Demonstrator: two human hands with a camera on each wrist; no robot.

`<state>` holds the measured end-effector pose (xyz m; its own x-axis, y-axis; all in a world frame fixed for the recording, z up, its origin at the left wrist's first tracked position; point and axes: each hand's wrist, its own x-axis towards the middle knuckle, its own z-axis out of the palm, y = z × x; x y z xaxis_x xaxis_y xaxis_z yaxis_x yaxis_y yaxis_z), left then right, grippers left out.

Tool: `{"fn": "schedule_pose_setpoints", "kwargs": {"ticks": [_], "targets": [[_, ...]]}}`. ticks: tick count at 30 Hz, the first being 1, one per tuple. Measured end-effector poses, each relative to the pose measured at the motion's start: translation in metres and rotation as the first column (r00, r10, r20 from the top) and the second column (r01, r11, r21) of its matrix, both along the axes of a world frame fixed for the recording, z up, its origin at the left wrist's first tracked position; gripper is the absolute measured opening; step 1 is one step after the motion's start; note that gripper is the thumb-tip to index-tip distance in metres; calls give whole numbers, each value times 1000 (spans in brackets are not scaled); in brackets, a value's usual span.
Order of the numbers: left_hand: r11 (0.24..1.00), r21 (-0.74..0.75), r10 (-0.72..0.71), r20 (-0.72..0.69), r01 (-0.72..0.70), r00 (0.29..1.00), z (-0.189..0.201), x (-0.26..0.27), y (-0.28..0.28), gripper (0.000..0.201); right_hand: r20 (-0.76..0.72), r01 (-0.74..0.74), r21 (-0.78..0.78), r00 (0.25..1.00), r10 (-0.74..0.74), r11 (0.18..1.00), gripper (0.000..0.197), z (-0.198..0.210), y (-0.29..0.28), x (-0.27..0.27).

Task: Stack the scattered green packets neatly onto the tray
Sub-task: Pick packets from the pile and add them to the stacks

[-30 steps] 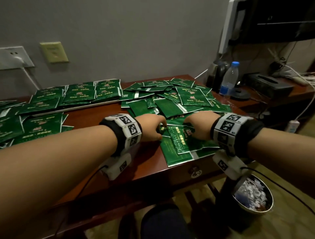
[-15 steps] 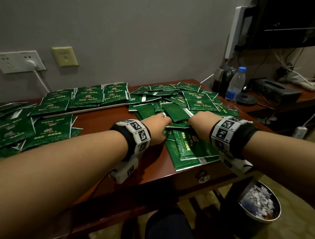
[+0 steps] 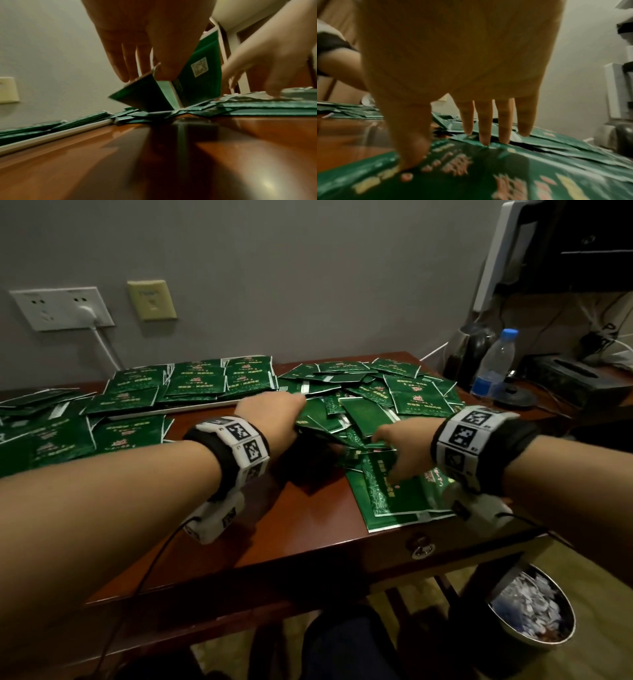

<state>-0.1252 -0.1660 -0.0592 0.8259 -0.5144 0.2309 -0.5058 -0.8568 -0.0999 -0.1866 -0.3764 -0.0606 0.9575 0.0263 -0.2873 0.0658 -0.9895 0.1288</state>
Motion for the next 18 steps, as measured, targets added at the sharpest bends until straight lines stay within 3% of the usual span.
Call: {"fn": "schedule_pose_setpoints", "kwargs": {"ticks": [3,6,9,11,15,18], "targets": [[989,-142,-21,65,30,998,13,2,19,18,-46,31,-72,998,-34,997,102,-9,-9,7],[938,-345,1,83,28,997,20,5,40,29,-39,51,-152,998,-57,987,113,-14,-7,16],[807,-589,36,-28,-46,999,16,10,60,42,-53,58,-107,997,-64,993,97,-13,1,19],[739,-660,57,-135,-133,989,6,12,74,53,-68,24,-78,997,-30,997,83,-12,9,21],[702,-641,140,-302,-310,943,-13,12,98,54,25,-43,-27,999,44,999,42,-10,25,32],[741,-532,210,-397,-411,893,-19,12,114,59,109,-68,111,992,56,992,30,-7,42,40]]}}
